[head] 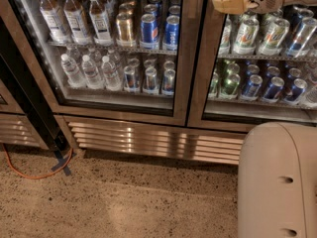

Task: Open right fridge door

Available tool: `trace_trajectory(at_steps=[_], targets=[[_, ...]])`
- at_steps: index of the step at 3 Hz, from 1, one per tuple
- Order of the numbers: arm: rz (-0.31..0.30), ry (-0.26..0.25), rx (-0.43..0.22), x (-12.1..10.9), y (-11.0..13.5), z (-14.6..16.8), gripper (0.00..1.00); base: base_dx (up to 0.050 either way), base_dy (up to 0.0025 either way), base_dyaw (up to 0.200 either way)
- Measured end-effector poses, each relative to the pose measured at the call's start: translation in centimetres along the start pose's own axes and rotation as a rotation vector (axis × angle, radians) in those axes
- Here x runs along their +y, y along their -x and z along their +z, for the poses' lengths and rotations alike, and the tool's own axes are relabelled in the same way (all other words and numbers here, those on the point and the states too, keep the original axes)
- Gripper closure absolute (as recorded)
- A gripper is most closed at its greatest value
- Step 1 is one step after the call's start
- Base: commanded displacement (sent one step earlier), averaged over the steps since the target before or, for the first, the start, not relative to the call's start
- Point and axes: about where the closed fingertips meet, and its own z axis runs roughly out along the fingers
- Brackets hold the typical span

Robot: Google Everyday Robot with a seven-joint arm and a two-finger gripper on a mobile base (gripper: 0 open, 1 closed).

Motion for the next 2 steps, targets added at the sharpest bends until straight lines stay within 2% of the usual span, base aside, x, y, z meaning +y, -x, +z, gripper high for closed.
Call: trace_trajectory(at_steps=[1, 2], targets=[[0.0, -0.003, 0.0, 0.69, -0.03, 0.19, 1.0, 0.045, 0.0, 0.0], [0.007, 0.004, 0.0, 0.84, 0.13, -0.06, 1.0, 0.0, 0.0, 0.0]])
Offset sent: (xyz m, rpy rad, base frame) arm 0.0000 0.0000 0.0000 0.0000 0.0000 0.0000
